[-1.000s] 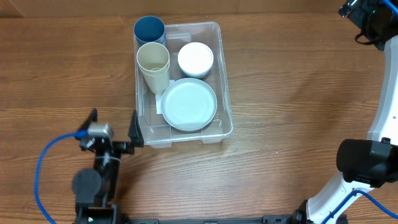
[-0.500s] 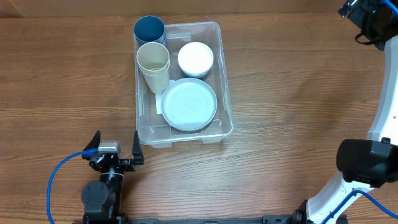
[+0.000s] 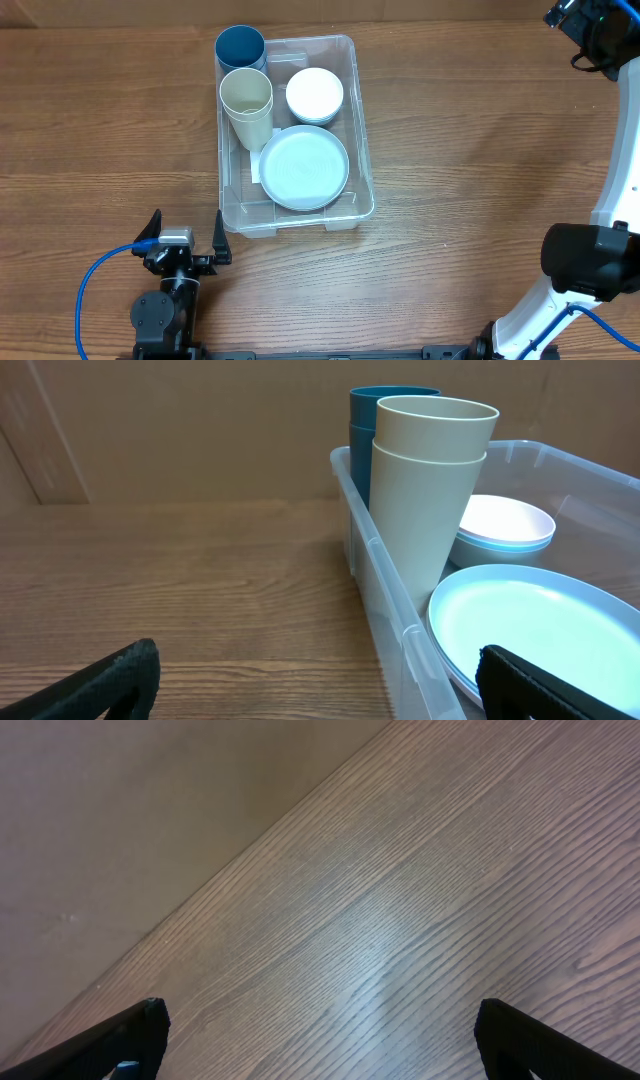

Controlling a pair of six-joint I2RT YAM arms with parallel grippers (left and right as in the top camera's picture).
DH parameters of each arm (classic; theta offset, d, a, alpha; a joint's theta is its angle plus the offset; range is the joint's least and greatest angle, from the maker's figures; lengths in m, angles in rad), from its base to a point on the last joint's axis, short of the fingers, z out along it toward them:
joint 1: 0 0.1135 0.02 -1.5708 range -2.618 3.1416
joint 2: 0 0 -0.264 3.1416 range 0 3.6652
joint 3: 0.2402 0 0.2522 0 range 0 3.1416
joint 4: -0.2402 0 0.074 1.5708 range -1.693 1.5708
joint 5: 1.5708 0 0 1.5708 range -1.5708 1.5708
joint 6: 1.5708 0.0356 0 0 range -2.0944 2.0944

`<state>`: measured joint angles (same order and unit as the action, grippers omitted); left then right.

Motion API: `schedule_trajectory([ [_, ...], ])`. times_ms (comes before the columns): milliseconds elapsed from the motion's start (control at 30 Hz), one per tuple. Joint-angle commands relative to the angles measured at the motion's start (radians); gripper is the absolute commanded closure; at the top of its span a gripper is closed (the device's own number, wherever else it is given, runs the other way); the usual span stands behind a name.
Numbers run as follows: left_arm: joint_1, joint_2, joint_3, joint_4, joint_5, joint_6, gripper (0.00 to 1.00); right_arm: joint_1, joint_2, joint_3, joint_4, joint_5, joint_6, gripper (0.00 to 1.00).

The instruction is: Pack container

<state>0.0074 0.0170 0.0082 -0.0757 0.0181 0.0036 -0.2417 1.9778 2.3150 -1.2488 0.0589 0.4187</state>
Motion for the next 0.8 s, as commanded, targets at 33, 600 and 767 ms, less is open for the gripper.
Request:
schedule_trajectory([
  [33,0.007,-0.013,-0.003,-0.002,-0.005,0.019,0.0,0.001,0.001,0.007,0.005,0.007,0.005,0.0],
  [600,0.007,-0.013,-0.003,-0.002,-0.006,0.019,0.0,0.259,-0.542,-0.415,0.19,-0.02,0.004,0.0],
  [767,0.007,-0.013,-0.003,-0.002,-0.005,0.019,0.0,0.341,-0.938,-1.05,0.831,-0.021,-0.004,0.0],
])
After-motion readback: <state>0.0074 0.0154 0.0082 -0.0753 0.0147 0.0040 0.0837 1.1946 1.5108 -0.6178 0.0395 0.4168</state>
